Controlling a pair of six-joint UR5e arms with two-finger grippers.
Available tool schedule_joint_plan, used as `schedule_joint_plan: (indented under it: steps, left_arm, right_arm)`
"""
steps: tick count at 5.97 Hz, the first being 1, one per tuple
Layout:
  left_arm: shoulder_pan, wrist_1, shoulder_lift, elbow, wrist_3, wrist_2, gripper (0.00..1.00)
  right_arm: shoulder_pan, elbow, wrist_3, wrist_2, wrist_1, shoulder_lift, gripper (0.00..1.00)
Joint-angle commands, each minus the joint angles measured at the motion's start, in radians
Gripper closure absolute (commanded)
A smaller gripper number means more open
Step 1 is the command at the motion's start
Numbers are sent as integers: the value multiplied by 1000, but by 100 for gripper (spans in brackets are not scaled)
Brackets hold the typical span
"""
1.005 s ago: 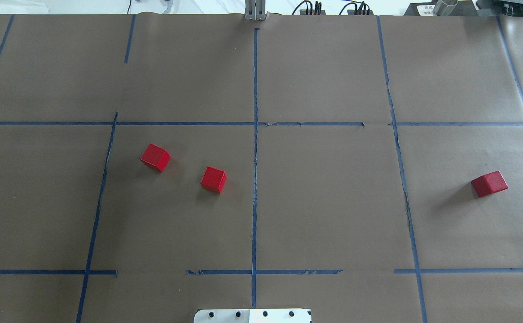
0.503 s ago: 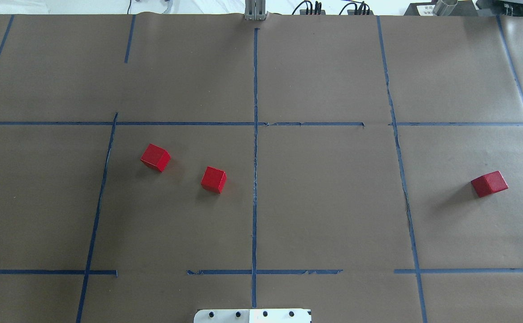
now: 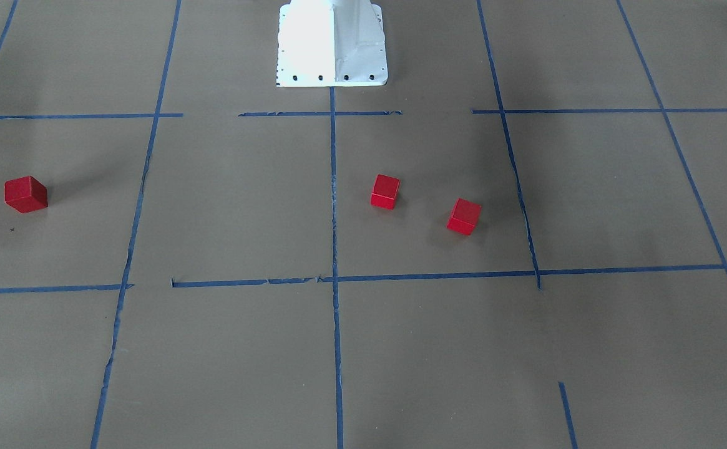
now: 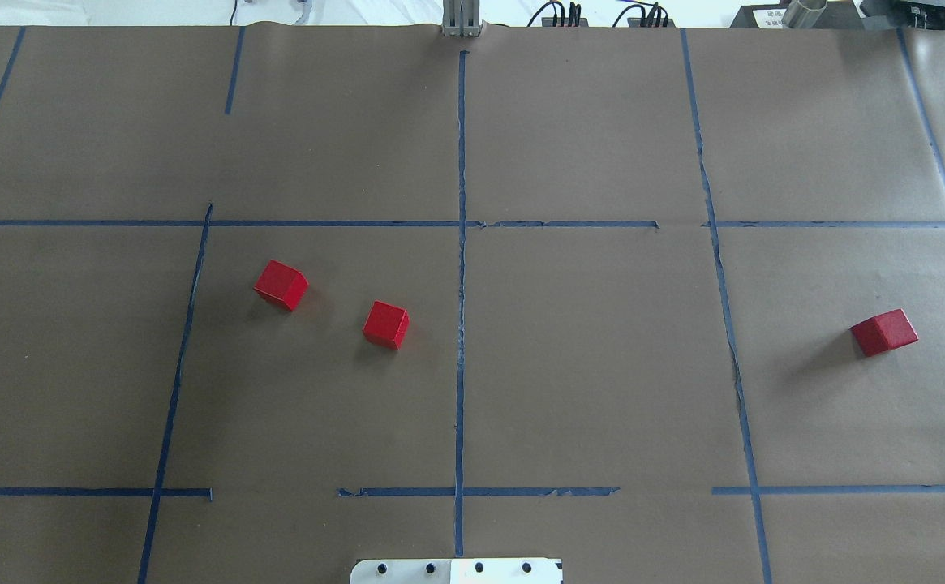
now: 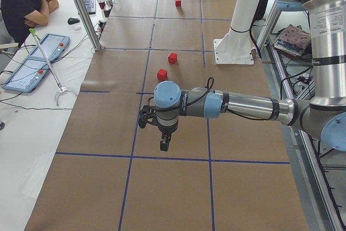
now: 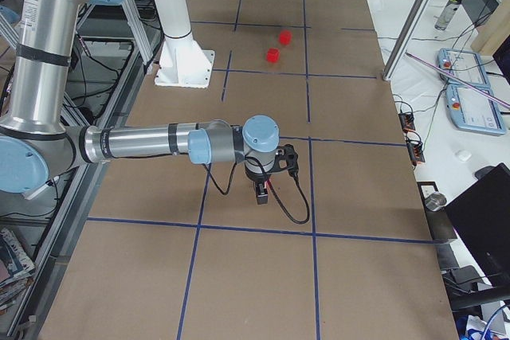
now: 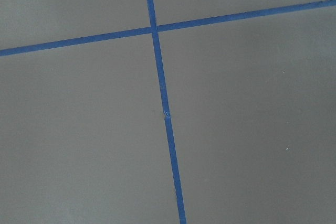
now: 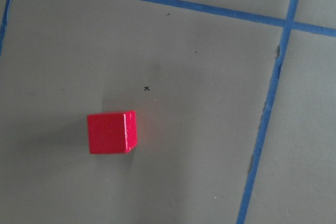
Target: Form red blocks into L shape at center
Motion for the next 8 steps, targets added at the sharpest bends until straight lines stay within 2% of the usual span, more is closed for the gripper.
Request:
schedule_joint_plan:
  steps: [1,2,3,4,8]
  left_arm:
    - [0,1,0,2,0,-9,0]
    - [0,1,0,2,0,-9,0]
    - [0,0,0,-1,-2,-9,0]
    - [0,0,0,0,0,-9,0]
    - [0,0,0,-1,0,-11,0]
  right_arm:
    - [-224,-12,322,-147,262,12,0]
    - [-279,-52,346,-172,338,14,0]
    - [-323,-71,346,-177,361,24,0]
    - [-344,-127,348,-174,362,64,0]
    - [-426,-195,394,-192,365,118,1]
